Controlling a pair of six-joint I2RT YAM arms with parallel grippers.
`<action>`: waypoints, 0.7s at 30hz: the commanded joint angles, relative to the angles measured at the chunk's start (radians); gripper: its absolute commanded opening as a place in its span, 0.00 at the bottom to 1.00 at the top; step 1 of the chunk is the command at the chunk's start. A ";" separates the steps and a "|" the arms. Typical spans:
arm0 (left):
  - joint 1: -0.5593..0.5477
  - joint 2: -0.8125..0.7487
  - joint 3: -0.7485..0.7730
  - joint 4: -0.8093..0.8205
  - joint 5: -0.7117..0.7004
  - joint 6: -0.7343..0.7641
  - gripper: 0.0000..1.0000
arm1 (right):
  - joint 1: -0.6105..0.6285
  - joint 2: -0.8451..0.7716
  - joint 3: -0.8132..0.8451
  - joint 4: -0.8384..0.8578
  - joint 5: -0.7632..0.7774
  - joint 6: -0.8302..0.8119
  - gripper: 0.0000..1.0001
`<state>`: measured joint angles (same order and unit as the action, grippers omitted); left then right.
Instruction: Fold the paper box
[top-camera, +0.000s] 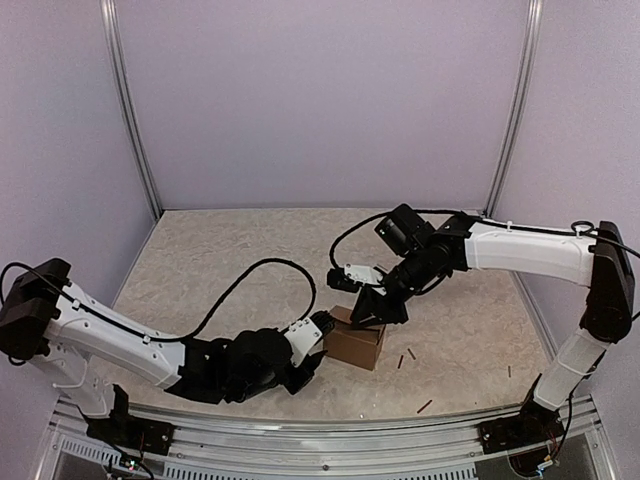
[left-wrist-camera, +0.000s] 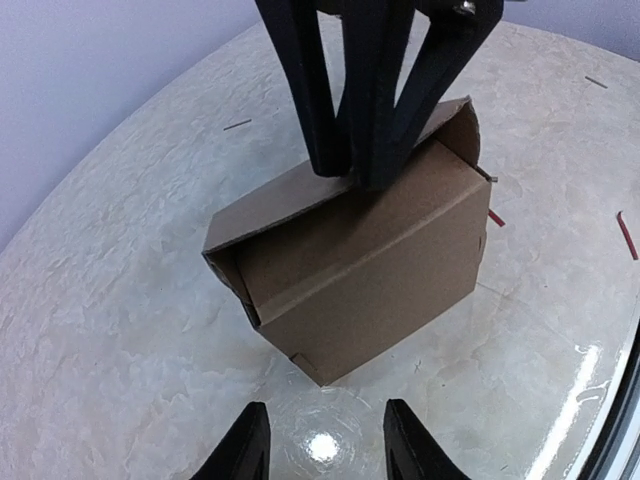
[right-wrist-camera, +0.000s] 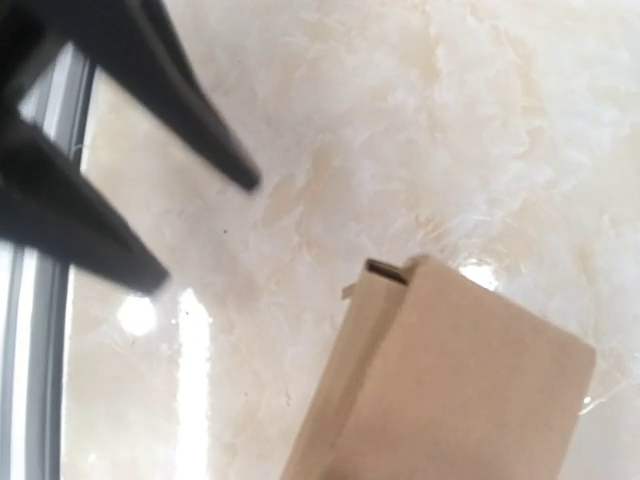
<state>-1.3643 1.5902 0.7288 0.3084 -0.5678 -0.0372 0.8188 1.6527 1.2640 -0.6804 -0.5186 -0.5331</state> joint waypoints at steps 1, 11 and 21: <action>0.004 -0.111 -0.071 0.086 0.026 -0.018 0.38 | 0.014 0.017 -0.053 -0.030 0.048 -0.013 0.15; 0.192 -0.183 -0.075 0.113 0.193 -0.176 0.41 | 0.015 0.063 -0.119 0.004 0.062 -0.034 0.16; 0.373 -0.074 0.021 0.159 0.787 -0.184 0.21 | 0.015 0.039 -0.112 0.010 0.064 -0.038 0.16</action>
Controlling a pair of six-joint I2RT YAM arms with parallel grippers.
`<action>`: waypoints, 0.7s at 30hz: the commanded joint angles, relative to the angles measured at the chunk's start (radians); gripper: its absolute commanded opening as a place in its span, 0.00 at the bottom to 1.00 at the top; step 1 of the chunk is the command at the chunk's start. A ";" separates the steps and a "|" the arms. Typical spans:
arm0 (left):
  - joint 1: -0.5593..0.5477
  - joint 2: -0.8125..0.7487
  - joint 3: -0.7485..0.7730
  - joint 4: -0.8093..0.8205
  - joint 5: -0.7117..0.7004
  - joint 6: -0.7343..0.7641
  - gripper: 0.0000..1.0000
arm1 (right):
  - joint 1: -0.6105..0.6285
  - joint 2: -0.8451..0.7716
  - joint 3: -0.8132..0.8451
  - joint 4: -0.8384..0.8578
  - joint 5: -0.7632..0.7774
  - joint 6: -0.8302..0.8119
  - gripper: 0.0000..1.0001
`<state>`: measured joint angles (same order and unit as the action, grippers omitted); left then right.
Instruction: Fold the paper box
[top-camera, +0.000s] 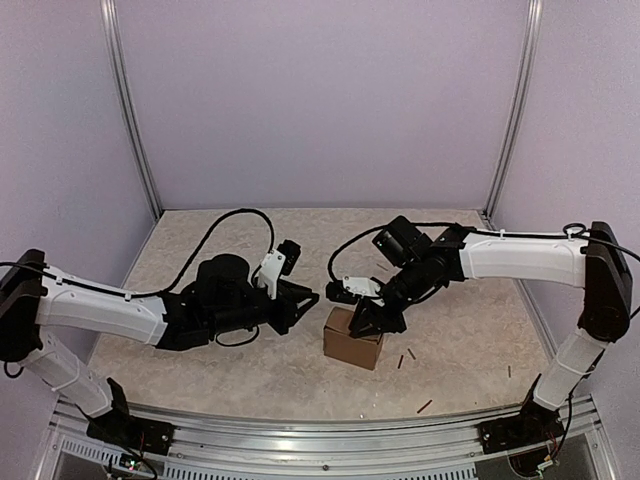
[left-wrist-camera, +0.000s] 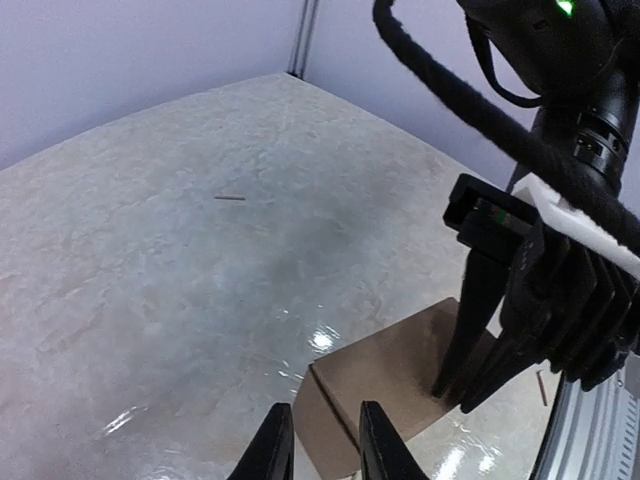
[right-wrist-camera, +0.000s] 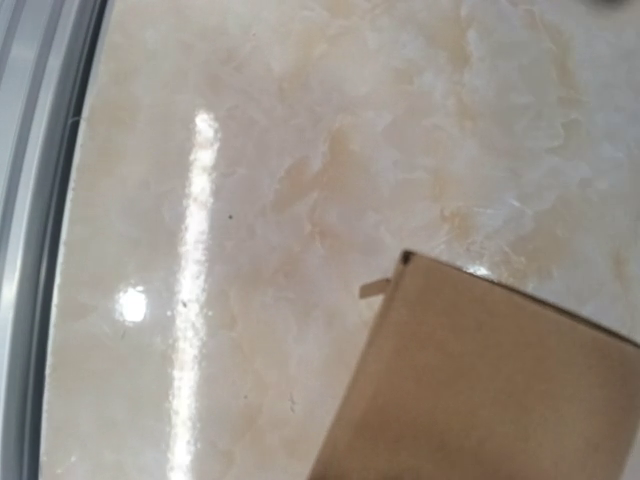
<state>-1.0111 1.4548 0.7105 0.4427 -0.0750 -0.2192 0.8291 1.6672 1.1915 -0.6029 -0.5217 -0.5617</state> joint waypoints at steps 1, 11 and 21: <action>0.020 0.078 0.054 0.021 0.326 0.001 0.19 | 0.005 0.026 -0.040 -0.067 0.065 -0.007 0.16; 0.053 0.248 0.128 -0.018 0.467 0.009 0.10 | 0.004 0.006 -0.048 -0.075 0.072 -0.010 0.17; 0.149 0.370 0.138 -0.036 0.599 -0.061 0.10 | 0.002 -0.016 -0.060 -0.078 0.080 -0.024 0.17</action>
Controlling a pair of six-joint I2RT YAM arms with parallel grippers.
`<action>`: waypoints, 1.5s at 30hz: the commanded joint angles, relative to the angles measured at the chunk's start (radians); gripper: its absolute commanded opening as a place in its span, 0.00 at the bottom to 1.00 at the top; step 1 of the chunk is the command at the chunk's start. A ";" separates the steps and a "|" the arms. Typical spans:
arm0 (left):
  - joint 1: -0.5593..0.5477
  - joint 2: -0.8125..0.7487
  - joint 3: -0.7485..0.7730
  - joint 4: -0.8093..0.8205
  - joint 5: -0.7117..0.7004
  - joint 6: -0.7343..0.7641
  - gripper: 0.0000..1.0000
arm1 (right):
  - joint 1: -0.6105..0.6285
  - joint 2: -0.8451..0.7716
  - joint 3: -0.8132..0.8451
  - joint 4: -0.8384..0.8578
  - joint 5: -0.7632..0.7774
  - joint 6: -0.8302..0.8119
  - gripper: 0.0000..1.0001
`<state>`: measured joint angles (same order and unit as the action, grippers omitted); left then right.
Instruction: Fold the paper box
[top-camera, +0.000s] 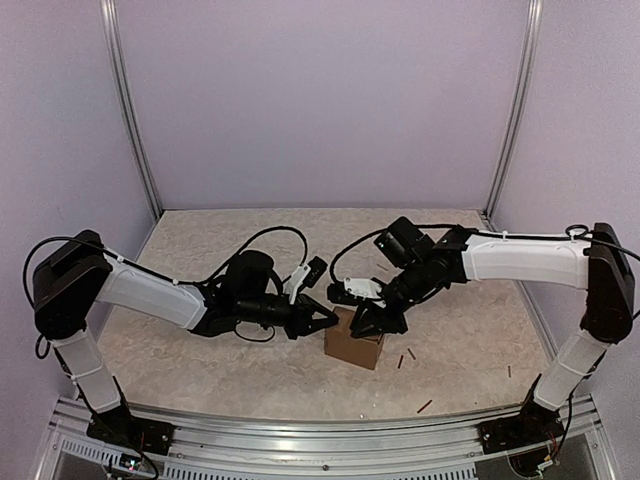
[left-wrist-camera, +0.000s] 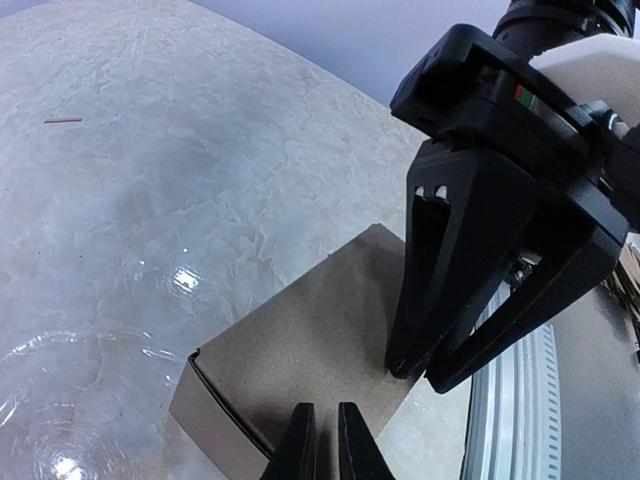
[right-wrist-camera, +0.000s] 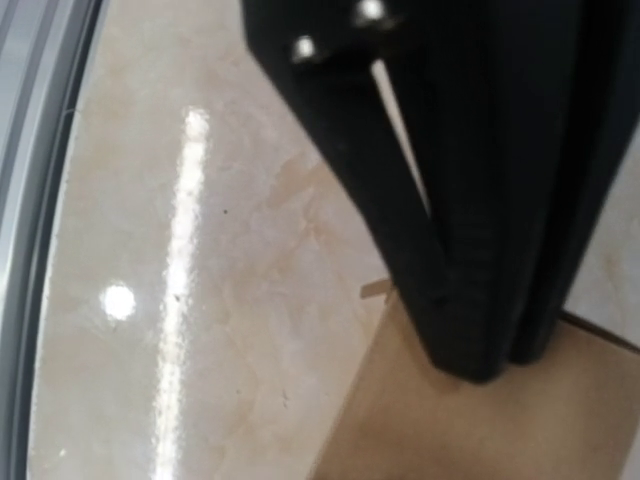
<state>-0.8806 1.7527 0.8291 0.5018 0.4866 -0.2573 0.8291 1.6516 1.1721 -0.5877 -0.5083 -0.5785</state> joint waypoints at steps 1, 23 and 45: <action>0.019 0.079 0.033 -0.105 0.043 -0.023 0.10 | 0.001 -0.010 -0.033 -0.103 0.066 -0.011 0.18; 0.019 0.081 0.039 -0.138 0.042 -0.039 0.10 | -0.087 -0.151 -0.251 -0.024 0.114 -0.110 0.11; 0.009 0.079 0.048 -0.162 0.025 -0.036 0.10 | -0.099 -0.245 -0.136 -0.060 0.108 -0.106 0.13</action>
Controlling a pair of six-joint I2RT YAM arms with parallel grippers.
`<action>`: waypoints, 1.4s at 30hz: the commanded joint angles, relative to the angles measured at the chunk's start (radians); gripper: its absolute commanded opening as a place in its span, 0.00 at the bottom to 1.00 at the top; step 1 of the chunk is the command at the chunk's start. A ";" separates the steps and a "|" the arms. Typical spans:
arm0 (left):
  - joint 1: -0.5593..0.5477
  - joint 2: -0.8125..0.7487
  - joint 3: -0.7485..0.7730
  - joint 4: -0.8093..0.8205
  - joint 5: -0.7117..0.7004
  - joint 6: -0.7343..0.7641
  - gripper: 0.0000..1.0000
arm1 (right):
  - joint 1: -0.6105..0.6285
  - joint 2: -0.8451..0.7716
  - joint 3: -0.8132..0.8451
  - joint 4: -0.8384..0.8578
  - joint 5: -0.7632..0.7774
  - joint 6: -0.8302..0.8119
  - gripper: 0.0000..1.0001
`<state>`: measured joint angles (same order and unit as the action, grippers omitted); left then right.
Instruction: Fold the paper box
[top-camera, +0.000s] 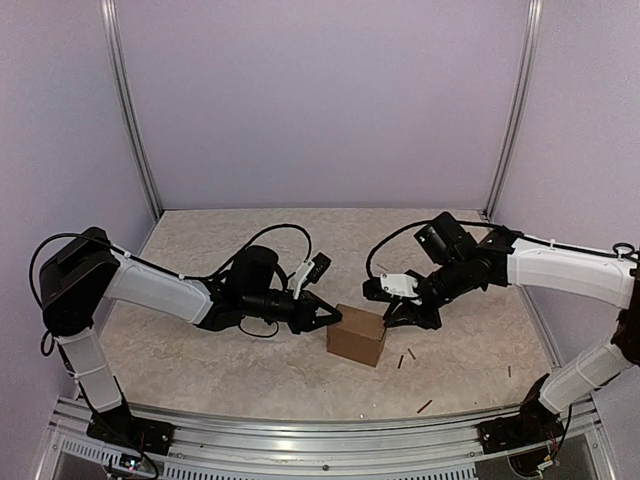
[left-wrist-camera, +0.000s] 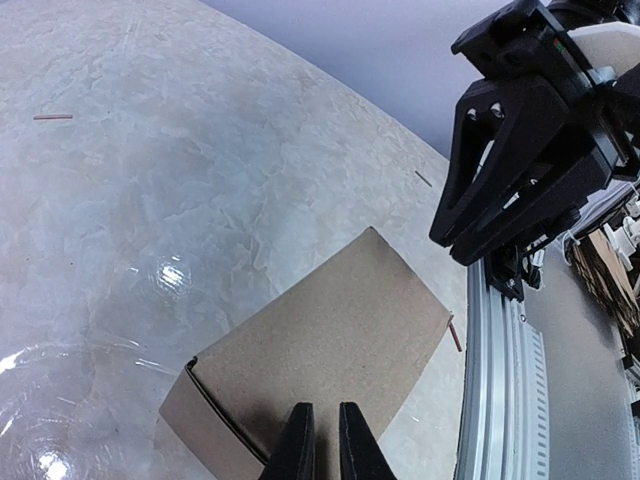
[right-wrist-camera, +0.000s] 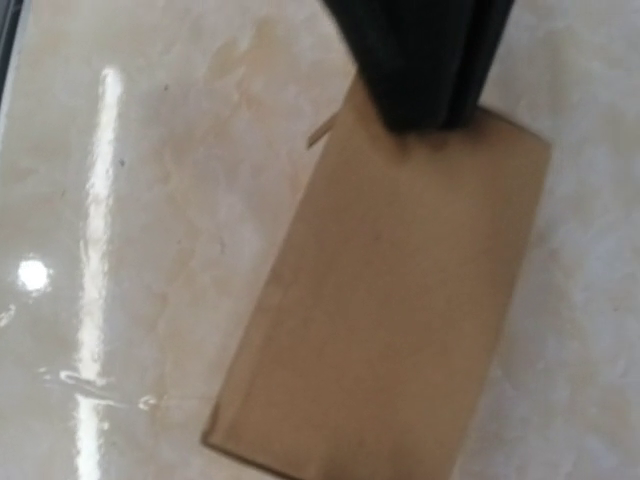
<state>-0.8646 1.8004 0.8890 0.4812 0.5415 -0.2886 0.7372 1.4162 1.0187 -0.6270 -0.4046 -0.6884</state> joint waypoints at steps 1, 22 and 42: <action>-0.008 0.032 -0.011 -0.144 -0.031 -0.004 0.11 | -0.007 0.002 0.009 -0.012 0.000 0.004 0.13; 0.005 -0.152 0.203 -0.382 -0.118 0.105 0.23 | -0.070 -0.048 0.095 -0.047 0.107 -0.030 0.12; 0.367 -0.414 0.111 -0.665 -0.534 -0.031 0.99 | -0.429 -0.284 -0.182 0.605 0.347 0.488 1.00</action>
<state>-0.6064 1.3983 1.1637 -0.1864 -0.1066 -0.1478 0.3660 1.1080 0.9497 -0.2169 -0.0925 -0.3817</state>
